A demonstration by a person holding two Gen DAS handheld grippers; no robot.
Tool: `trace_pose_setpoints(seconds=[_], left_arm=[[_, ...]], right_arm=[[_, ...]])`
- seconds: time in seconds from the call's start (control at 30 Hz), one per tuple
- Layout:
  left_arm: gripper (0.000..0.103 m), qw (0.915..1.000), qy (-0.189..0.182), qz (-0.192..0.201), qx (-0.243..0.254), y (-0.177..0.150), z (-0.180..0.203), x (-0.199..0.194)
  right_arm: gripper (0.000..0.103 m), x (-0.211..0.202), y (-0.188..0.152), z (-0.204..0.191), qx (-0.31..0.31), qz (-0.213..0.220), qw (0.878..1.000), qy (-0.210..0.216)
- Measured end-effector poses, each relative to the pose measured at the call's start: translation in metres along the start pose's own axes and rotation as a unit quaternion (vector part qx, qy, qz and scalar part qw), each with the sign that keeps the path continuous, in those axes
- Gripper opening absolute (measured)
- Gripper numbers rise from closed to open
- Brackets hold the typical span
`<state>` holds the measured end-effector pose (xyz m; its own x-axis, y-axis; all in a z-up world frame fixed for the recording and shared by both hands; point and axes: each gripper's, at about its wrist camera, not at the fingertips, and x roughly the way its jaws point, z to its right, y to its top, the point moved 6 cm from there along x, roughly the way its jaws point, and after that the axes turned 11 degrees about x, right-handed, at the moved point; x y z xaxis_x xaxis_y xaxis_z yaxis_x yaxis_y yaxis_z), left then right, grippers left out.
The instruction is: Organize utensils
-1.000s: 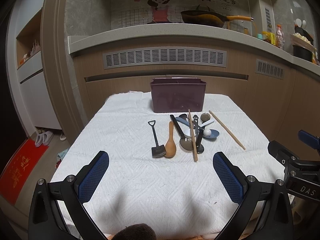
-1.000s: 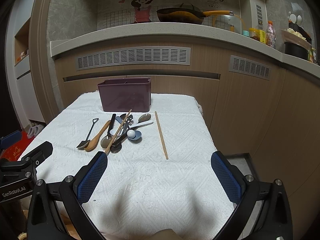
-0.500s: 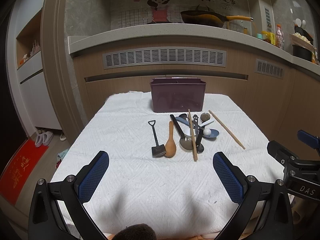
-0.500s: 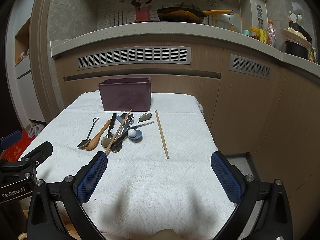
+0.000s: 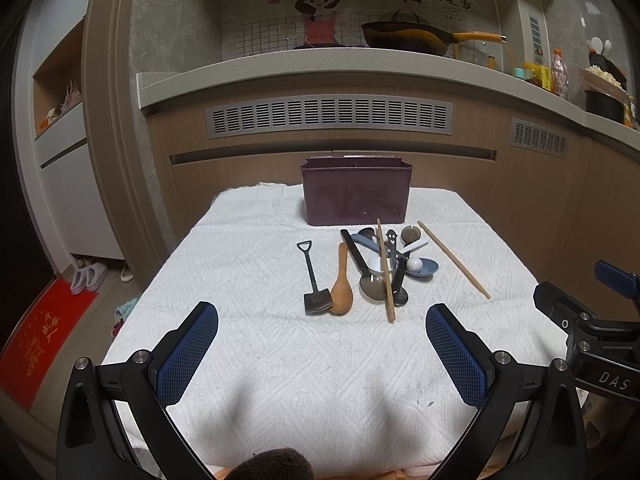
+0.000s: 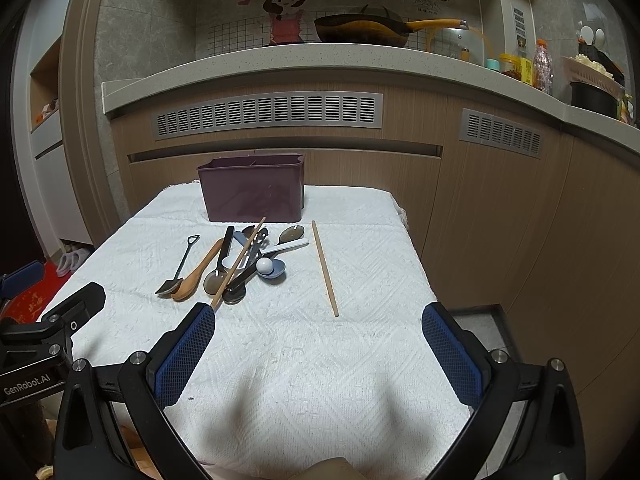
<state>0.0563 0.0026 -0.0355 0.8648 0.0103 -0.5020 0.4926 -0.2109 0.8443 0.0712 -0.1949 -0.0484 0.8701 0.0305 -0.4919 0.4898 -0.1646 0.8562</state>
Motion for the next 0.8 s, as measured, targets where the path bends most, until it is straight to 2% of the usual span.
trace_pose_setpoints(seconds=[0.8], left_arm=[[0.103, 0.9999, -0.006, -0.007, 0.005, 0.0017, 0.0001, 0.0002]], right_arm=[[0.103, 0.0011, -0.0015, -0.0019, -0.001, -0.004, 1.0, 0.001]])
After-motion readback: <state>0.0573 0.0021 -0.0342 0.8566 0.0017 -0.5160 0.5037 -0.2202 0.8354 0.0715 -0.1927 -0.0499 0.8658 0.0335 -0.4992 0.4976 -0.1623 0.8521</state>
